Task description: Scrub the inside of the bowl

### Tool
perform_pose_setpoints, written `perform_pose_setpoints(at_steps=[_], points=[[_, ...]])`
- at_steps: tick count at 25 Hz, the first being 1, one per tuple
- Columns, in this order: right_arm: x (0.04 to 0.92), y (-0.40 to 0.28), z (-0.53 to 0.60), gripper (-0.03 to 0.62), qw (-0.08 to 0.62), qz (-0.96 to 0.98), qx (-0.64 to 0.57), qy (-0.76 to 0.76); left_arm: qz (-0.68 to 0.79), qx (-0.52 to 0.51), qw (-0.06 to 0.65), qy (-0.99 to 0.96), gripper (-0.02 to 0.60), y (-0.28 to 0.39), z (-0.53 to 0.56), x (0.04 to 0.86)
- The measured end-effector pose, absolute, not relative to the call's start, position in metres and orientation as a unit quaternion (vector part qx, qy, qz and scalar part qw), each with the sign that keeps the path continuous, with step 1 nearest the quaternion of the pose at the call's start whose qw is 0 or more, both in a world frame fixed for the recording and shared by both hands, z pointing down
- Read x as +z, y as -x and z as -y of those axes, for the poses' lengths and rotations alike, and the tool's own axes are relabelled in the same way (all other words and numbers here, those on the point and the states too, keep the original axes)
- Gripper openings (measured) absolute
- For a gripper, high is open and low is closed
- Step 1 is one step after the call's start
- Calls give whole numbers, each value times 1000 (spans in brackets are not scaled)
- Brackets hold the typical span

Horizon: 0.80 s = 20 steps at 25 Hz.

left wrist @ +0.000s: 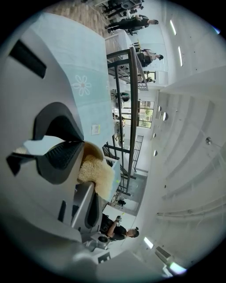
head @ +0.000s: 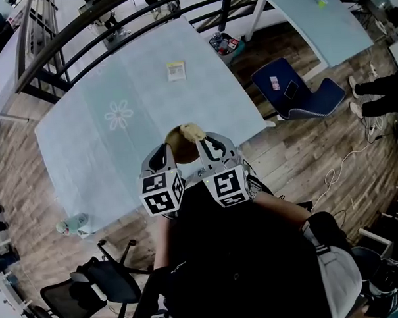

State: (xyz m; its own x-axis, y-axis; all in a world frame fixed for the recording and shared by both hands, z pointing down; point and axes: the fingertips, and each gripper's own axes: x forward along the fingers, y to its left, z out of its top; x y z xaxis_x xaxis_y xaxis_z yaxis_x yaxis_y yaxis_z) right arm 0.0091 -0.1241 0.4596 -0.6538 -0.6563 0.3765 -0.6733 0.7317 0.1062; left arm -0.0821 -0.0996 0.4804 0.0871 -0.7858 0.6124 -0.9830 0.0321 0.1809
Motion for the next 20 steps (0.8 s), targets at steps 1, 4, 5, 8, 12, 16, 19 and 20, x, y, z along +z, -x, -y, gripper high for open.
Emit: perform_pose_setpoints(at_steps=[1, 4, 5, 8, 12, 16, 19, 20], points=[[458, -9, 124, 37, 196, 909, 19, -368, 658, 167, 295, -673, 21, 84, 99, 481], [452, -11, 125, 37, 184, 908, 15, -377, 664, 165, 296, -666, 21, 90, 98, 484], [449, -11, 126, 37, 178, 908, 14, -380, 667, 165, 296, -664, 21, 93, 98, 485], [438, -8, 124, 37, 148, 914, 20, -378, 673, 163, 299, -657, 21, 102, 97, 488], [438, 8, 112, 37, 135, 933, 64, -327, 674, 156, 306, -654, 21, 107, 97, 490], [454, 27, 95, 37, 163, 944, 99, -269, 670, 150, 305, -660, 21, 108, 98, 487], [461, 35, 90, 37, 167, 948, 118, -244, 662, 140, 304, -671, 21, 106, 99, 486], [464, 37, 89, 37, 170, 948, 126, -240, 658, 134, 304, -676, 21, 105, 100, 485]])
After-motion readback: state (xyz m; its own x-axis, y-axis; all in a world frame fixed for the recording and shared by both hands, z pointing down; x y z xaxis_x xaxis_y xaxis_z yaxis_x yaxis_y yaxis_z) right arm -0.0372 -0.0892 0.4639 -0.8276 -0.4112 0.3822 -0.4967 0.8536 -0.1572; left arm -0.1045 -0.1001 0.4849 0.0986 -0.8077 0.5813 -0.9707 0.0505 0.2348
